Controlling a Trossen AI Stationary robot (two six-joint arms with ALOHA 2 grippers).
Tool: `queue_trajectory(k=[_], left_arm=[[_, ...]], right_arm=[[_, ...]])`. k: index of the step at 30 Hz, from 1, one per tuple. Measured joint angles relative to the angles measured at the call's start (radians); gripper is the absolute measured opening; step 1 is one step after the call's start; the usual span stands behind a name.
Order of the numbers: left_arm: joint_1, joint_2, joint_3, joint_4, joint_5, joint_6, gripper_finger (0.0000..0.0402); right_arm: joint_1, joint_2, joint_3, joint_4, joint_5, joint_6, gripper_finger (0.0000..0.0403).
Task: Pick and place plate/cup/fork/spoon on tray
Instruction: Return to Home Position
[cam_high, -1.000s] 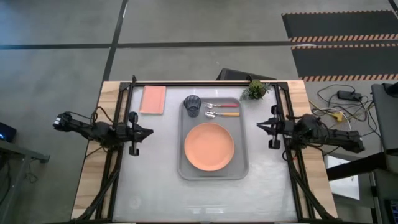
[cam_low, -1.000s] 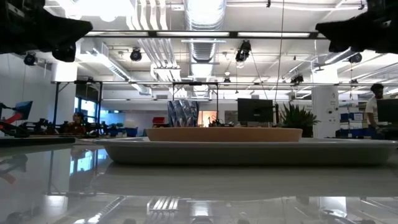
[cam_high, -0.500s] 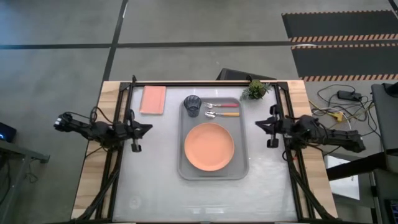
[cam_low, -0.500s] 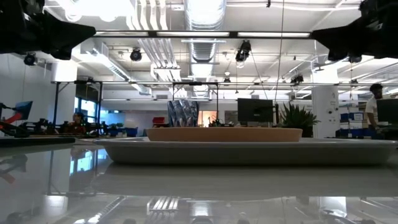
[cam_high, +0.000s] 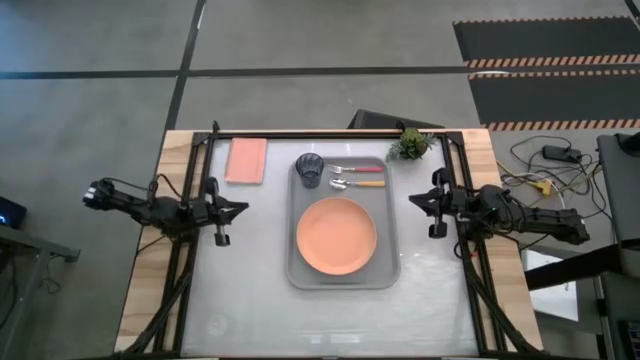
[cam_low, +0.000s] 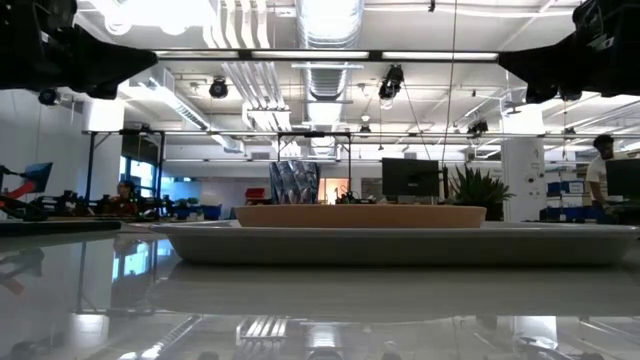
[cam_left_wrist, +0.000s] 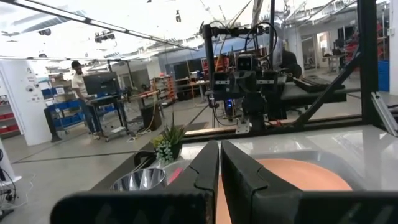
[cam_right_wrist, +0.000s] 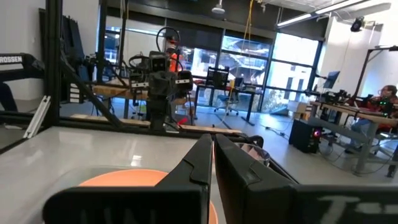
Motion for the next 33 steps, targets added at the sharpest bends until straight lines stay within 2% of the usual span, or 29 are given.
queue_trajectory(k=[33], left_arm=[[0.000, 0.212, 0.000, 0.000, 0.002, 0.000, 0.0000]], right_arm=[[0.000, 0.000, 0.000, 0.000, 0.000, -0.002, 0.0009]])
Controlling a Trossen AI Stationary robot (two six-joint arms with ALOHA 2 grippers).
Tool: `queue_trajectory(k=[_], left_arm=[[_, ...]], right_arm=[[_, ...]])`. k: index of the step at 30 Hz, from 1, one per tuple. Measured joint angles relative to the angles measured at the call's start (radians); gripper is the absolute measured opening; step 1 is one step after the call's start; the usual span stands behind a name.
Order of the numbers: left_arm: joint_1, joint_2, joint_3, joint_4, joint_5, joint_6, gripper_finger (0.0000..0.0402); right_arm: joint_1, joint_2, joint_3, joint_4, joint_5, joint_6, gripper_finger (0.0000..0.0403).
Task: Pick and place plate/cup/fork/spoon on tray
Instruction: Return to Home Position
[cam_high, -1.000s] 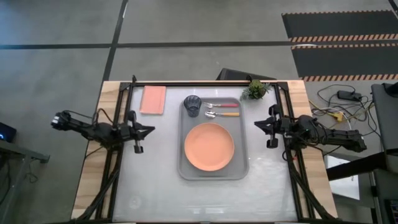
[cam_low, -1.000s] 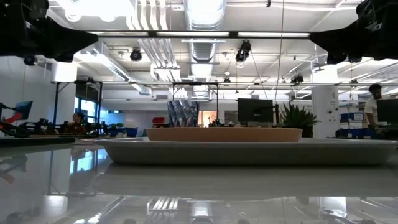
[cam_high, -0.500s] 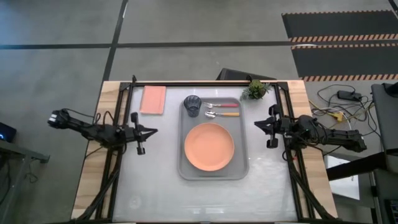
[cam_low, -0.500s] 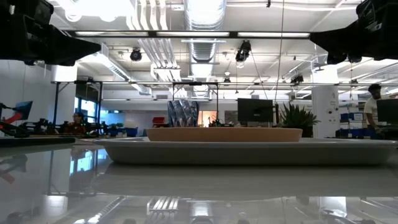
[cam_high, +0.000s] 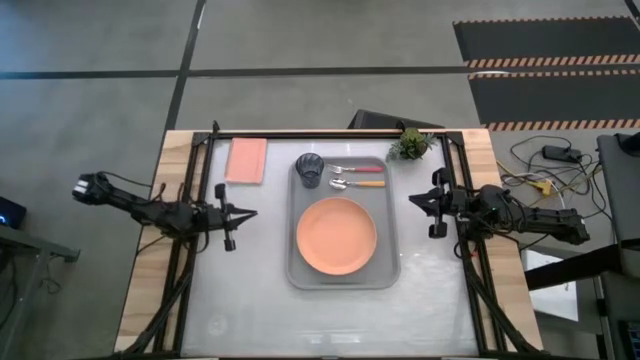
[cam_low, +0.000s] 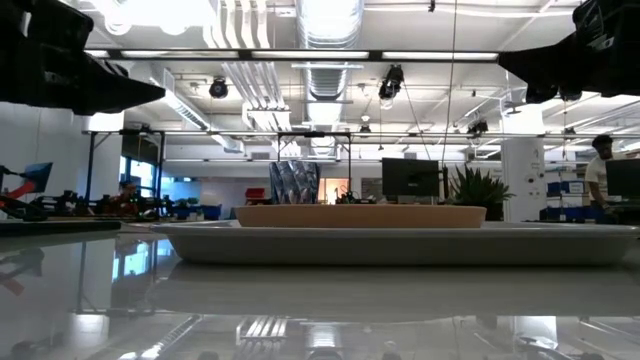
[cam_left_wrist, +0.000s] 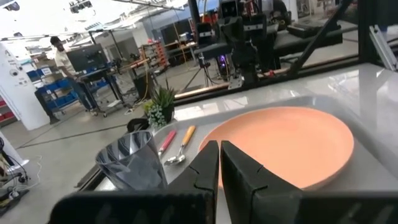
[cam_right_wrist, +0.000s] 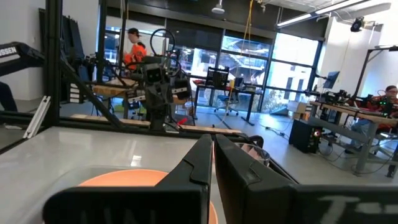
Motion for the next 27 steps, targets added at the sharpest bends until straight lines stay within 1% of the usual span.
queue_trajectory(k=[27], left_arm=[[0.000, 0.146, 0.000, 0.000, 0.000, 0.000, 0.0000]], right_arm=[[0.000, 0.000, 0.000, 0.000, 0.000, 0.000, 0.0009]])
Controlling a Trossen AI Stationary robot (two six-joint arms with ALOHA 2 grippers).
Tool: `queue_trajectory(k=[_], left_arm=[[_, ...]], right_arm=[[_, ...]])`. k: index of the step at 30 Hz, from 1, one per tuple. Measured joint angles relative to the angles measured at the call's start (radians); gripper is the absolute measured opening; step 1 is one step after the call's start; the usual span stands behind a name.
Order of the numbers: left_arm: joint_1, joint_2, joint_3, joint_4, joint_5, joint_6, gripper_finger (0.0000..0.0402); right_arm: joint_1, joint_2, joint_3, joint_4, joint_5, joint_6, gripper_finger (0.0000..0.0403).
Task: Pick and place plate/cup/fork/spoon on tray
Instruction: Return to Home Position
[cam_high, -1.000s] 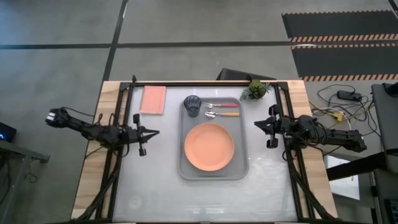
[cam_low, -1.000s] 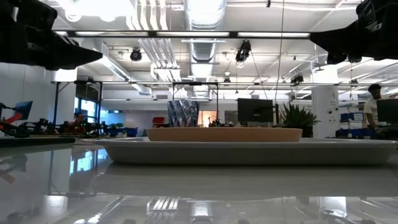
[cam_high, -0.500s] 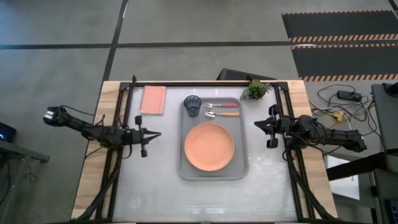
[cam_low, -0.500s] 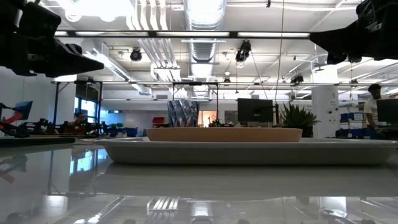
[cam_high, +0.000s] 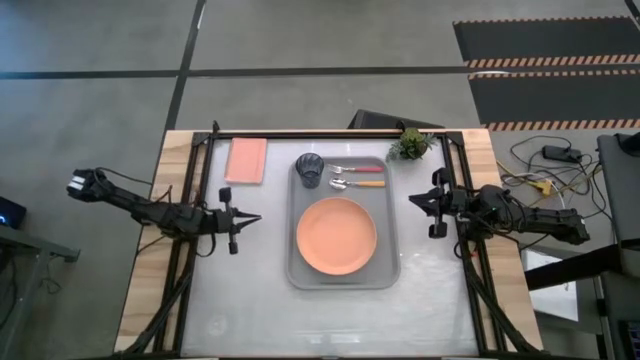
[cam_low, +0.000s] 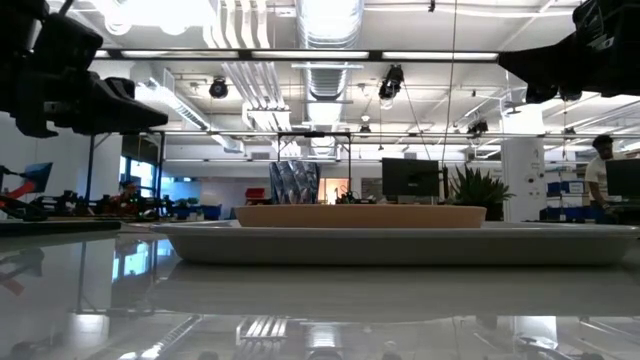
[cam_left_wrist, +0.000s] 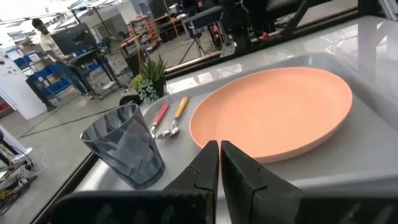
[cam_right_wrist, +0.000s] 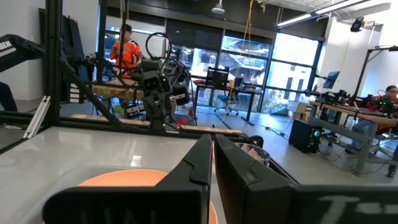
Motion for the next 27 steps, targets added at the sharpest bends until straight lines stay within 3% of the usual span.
queue_trajectory(k=[27], left_arm=[[0.000, 0.092, 0.000, 0.000, 0.000, 0.000, 0.0000]], right_arm=[[0.000, 0.000, 0.000, 0.000, 0.000, 0.000, 0.0009]])
